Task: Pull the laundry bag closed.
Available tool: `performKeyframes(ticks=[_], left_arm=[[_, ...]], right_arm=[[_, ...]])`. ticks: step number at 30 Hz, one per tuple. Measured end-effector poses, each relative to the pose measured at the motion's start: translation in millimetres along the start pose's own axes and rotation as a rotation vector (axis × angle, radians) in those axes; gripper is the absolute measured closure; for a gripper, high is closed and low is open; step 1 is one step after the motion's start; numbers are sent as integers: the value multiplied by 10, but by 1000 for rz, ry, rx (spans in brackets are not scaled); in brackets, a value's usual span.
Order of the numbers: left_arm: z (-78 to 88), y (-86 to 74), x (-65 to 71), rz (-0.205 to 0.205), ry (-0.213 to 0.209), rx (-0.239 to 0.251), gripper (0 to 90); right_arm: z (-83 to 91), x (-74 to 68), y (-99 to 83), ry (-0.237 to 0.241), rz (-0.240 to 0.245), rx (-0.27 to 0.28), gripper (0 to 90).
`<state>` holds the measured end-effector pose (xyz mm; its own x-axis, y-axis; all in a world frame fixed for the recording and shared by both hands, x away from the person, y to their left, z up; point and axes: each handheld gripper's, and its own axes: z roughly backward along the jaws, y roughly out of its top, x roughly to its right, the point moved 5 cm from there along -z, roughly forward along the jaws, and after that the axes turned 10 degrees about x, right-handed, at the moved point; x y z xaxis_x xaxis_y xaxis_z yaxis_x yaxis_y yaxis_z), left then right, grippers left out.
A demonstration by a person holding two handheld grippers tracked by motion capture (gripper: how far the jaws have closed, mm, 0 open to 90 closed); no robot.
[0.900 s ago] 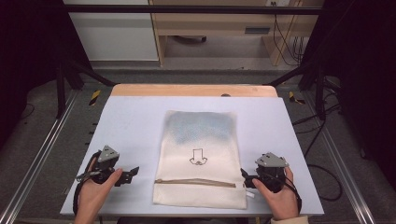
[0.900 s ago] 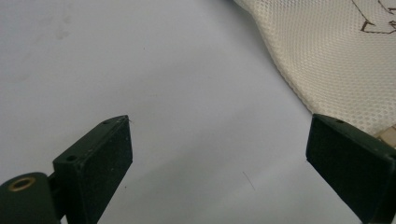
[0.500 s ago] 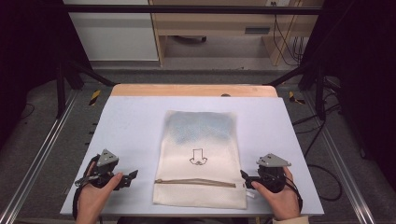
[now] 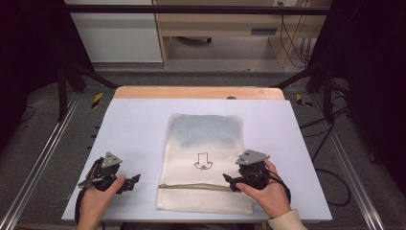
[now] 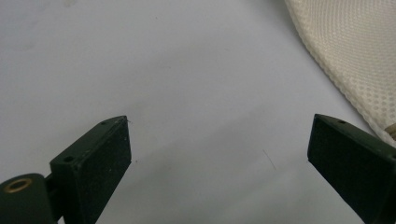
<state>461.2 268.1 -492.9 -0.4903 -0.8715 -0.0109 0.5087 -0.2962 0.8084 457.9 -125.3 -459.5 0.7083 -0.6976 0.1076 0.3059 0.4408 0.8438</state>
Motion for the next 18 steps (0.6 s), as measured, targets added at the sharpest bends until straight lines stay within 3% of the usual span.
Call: performKeyframes(ticks=[1, 8, 15, 18], left_arm=[[4, 3, -2, -2, 4, 4, 60], [-23, 7, -39, 13, -19, -4, 57], [-7, -25, -21, 18, -25, -25, 63], [1, -36, -16, 18, -6, -26, 62]], right_arm=[[-44, -84, 97, 23, 29, -1, 177], [-226, -290, 291, 84, 71, -64, 198], [-424, -335, 373, 112, 99, -110, 224], [-554, -359, 448, 115, 116, -144, 204]])
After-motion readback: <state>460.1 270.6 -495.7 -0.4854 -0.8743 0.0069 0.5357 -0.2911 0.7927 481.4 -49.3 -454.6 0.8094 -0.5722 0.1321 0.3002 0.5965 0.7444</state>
